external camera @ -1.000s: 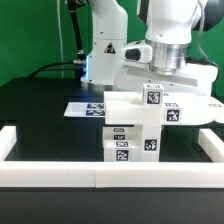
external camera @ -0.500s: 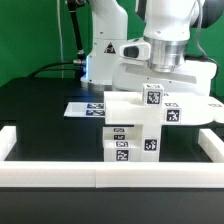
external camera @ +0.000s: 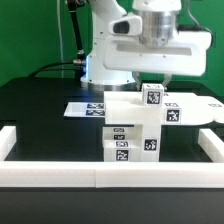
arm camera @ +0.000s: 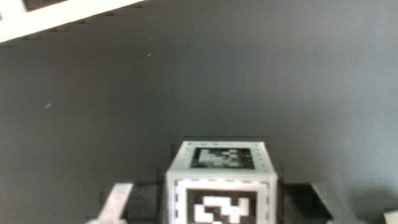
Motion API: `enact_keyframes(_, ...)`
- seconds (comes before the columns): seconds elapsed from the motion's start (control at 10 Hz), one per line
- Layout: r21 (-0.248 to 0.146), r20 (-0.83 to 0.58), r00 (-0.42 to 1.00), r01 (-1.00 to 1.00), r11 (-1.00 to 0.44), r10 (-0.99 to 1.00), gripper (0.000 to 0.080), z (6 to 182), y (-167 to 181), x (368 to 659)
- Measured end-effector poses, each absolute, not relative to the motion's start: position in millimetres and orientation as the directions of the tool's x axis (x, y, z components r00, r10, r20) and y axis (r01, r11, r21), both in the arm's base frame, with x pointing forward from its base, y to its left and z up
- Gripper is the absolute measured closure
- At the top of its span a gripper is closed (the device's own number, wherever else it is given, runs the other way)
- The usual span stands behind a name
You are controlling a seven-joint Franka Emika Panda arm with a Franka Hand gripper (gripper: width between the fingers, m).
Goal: Assemble chair
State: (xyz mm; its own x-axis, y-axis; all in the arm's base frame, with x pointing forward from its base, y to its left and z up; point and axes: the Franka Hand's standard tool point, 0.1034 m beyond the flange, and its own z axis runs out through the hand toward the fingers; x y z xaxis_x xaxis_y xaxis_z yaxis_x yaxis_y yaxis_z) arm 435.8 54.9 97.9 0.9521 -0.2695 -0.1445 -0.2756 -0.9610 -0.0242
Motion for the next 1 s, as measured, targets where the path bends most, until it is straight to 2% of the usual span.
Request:
enact_keyframes(0.2, -0.055, -0.126, 0.953, -0.284, -0.957, -0.275, 0.0515, 119.4, 50.4, 443.7)
enact_keyframes(0.3, -0.058, -0.12, 0.955, -0.278, -0.959, -0.27, 0.0515, 124.8, 50.7, 447.4)
enact_keyframes(0.7, -0.056, -0.117, 0.957, -0.275, -0.96, -0.267, 0.0515, 124.6, 51.1, 449.1)
enact_keyframes(1.0, -0.051, -0.098, 0.976, -0.202, -0.978, -0.196, 0.0515, 133.2, 47.8, 460.7)
